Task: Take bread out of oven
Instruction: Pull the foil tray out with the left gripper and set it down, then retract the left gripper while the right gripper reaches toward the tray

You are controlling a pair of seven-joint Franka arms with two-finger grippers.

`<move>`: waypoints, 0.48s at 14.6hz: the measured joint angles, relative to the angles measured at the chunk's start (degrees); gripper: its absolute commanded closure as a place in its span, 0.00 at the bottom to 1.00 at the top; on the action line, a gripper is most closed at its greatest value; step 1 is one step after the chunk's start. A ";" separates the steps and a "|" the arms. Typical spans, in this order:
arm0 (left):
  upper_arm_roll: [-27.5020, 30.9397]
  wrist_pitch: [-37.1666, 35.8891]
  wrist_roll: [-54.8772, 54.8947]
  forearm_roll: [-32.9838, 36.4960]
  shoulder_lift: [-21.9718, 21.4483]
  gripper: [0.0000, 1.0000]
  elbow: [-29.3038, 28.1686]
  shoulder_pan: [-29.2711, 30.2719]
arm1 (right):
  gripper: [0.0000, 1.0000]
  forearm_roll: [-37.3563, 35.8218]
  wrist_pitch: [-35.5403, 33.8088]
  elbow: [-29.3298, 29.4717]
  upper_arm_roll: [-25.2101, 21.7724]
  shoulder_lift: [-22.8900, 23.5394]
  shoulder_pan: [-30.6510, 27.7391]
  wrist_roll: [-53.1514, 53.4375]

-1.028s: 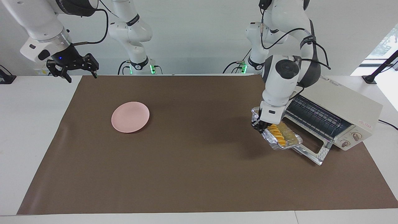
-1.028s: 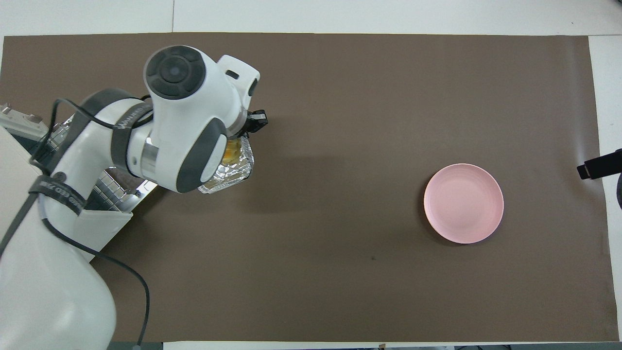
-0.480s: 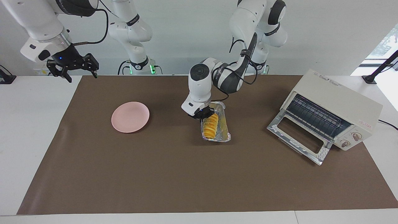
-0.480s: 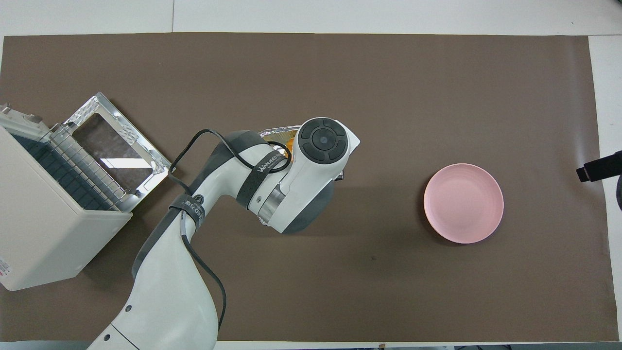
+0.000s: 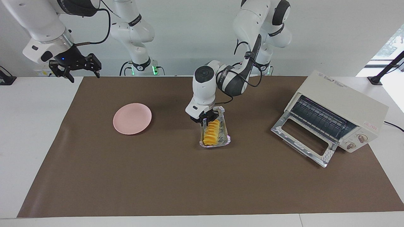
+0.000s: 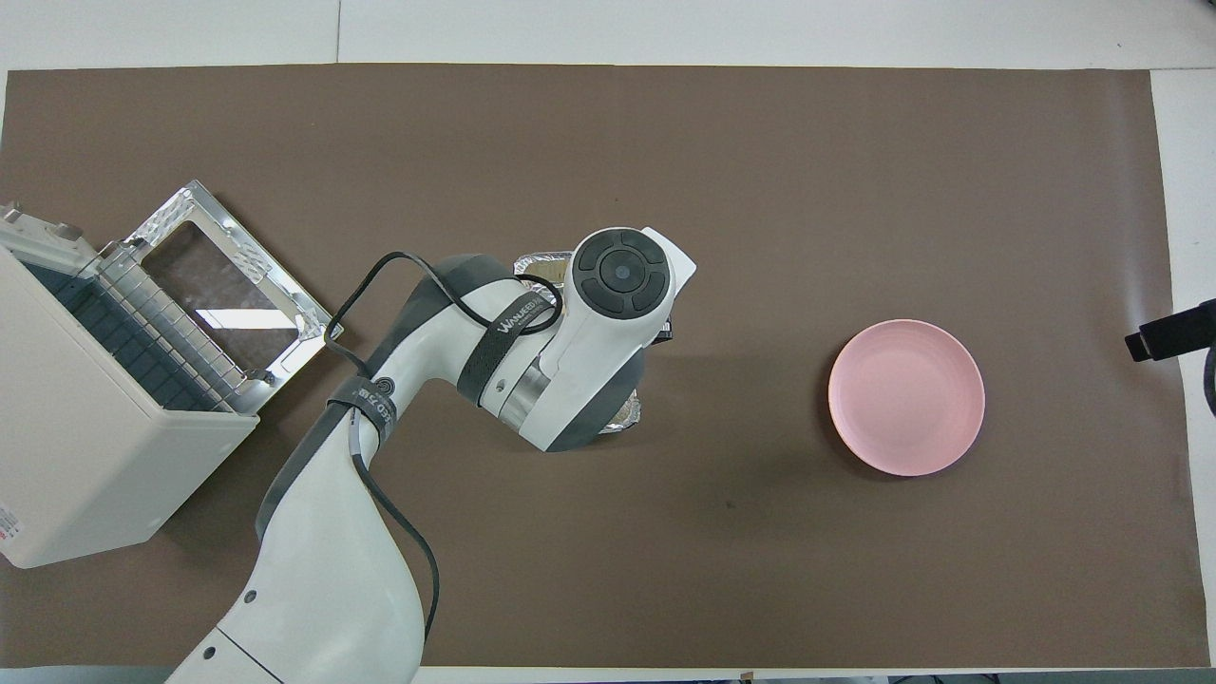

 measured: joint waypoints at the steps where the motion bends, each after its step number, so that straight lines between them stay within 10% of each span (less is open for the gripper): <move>1: 0.41 -0.04 -0.29 -0.04 -0.29 0.00 0.43 0.19 | 0.00 0.00 -0.12 -0.02 0.08 -0.02 0.01 0.00; 7: 1.42 -12.17 1.18 -0.05 -10.52 0.00 1.19 13.52 | 0.00 0.41 5.74 -6.57 0.79 -1.70 5.51 7.35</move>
